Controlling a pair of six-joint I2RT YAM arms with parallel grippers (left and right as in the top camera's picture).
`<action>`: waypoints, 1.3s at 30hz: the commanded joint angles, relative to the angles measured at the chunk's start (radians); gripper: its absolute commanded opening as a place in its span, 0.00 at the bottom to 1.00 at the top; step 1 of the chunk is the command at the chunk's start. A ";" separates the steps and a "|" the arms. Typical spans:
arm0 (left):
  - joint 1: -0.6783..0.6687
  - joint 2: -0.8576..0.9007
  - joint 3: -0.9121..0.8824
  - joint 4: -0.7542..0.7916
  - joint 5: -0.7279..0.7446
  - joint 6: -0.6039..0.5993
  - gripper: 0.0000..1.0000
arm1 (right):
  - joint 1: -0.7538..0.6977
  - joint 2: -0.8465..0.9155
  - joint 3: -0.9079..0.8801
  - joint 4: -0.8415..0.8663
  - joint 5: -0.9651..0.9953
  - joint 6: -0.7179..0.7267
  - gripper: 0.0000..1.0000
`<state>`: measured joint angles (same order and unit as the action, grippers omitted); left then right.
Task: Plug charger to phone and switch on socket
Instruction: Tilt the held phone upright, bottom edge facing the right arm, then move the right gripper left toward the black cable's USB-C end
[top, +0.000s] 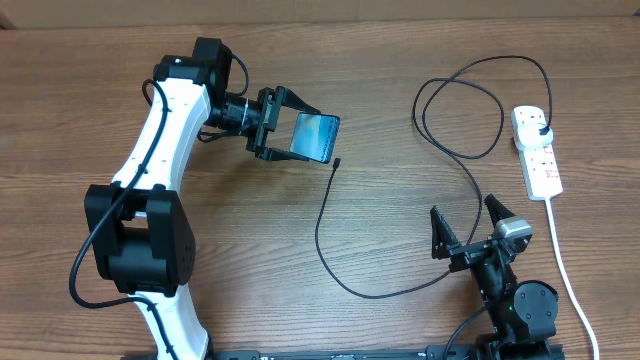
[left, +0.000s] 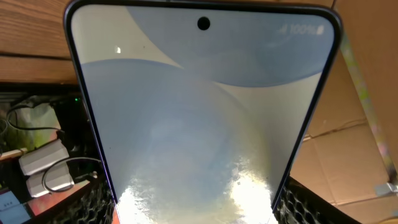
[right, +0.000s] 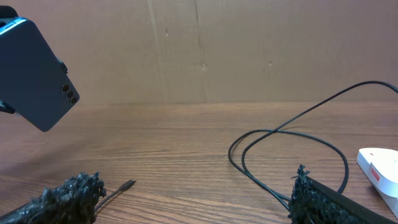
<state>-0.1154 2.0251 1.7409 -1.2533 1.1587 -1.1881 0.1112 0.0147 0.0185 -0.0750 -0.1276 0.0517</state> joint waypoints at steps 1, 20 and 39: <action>0.006 0.000 0.030 -0.003 0.003 -0.007 0.49 | -0.006 -0.012 -0.011 0.004 -0.005 -0.001 1.00; -0.004 0.000 0.030 -0.003 -0.256 0.007 0.49 | -0.006 -0.012 -0.011 0.005 -0.004 -0.001 1.00; -0.081 0.000 0.030 -0.007 -0.605 0.089 0.48 | -0.006 -0.010 -0.010 0.019 -0.216 0.225 1.00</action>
<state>-0.1787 2.0251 1.7409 -1.2583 0.6304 -1.1229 0.1108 0.0147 0.0185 -0.0559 -0.2806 0.1211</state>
